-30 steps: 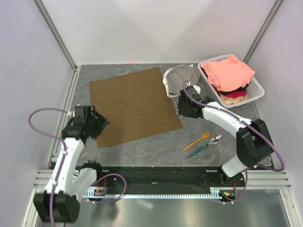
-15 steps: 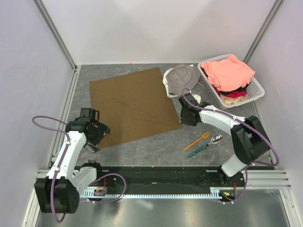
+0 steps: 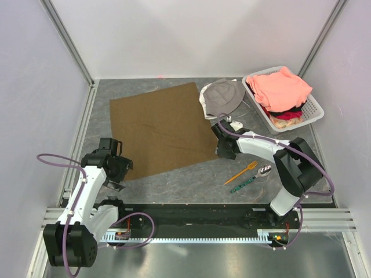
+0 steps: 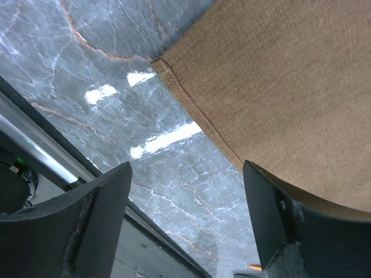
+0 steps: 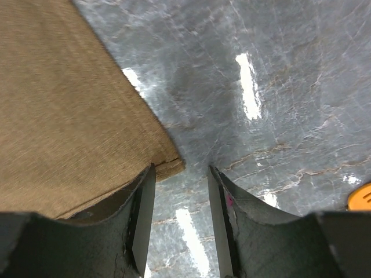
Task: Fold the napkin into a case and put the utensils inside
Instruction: Pick up the flattened napkin from the center of the board.
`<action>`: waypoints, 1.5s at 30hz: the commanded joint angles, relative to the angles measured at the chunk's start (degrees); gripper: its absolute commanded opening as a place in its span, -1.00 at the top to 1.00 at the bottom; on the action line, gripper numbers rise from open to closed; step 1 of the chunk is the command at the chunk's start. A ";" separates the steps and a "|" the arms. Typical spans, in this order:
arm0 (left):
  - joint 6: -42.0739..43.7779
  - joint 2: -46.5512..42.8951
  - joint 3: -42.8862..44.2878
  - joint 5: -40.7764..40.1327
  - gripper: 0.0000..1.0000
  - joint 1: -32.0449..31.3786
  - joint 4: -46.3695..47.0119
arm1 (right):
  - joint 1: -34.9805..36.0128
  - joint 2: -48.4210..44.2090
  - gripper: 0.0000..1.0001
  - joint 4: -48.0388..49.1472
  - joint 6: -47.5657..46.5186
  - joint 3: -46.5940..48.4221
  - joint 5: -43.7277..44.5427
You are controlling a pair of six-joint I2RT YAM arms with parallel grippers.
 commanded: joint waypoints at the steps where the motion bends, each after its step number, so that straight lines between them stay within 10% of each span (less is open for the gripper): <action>1: -5.56 1.01 3.10 -4.04 -0.78 0.18 -3.00 | 0.33 2.34 0.03 0.06 3.96 1.23 1.46; 6: -7.33 4.26 4.86 -6.85 -0.87 0.18 -4.24 | 0.77 4.45 0.10 -0.03 5.28 1.67 1.29; 17: -7.06 9.63 5.57 -9.41 -1.00 0.18 -4.68 | 1.64 4.55 1.00 1.46 3.27 0.27 0.59; 35: -12.95 17.19 5.57 -9.31 -0.13 2.45 -6.53 | 2.26 -2.84 1.00 3.04 1.24 0.00 -3.28; 45: -10.15 19.21 3.99 -10.28 -0.14 4.66 -0.20 | 1.91 -3.81 1.00 4.36 0.36 -1.05 -3.99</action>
